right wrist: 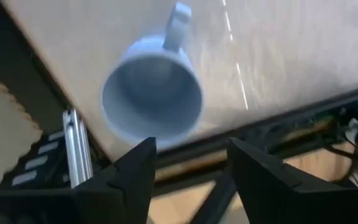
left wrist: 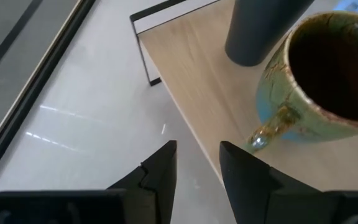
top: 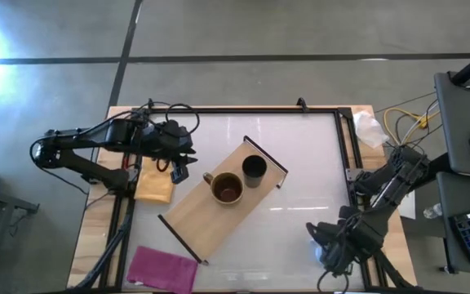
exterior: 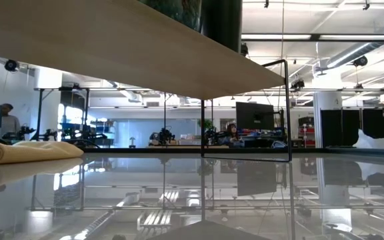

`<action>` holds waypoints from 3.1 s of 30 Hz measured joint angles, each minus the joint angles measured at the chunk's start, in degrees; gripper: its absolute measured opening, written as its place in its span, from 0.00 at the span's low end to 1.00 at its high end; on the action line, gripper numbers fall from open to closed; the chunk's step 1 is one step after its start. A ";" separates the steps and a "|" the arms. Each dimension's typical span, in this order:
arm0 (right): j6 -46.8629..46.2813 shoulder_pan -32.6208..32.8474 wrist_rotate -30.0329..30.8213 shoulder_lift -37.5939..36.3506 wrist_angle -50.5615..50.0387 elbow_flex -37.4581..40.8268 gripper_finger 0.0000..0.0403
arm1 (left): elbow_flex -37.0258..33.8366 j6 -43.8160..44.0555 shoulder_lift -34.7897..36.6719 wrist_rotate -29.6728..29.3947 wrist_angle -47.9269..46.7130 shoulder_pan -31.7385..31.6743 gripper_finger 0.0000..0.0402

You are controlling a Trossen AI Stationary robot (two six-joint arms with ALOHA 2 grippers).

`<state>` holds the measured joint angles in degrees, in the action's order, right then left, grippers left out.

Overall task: Stack small to large cups/mugs on shelf
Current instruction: Put the blue mug on the shelf

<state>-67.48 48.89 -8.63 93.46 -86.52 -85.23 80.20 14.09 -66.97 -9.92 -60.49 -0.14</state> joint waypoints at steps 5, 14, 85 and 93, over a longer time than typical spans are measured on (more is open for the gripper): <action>-4.27 -0.03 1.60 0.34 3.87 5.07 0.49 | -0.02 0.02 1.25 -1.30 -2.99 -0.02 0.27; -25.97 0.87 4.56 -0.40 4.28 8.21 0.46 | -0.04 0.02 3.06 -1.64 -3.59 0.00 0.27; -36.70 6.70 5.03 15.54 13.03 -1.76 0.42 | -0.15 -4.48 3.38 -2.54 -6.34 0.00 0.27; -35.52 6.72 1.26 19.13 13.48 -1.73 0.38 | -0.15 -4.48 3.38 -2.55 -6.44 0.00 0.27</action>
<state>-103.00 55.61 -7.37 112.60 -73.03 -86.96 80.05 9.61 -63.59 -12.47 -66.92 -0.14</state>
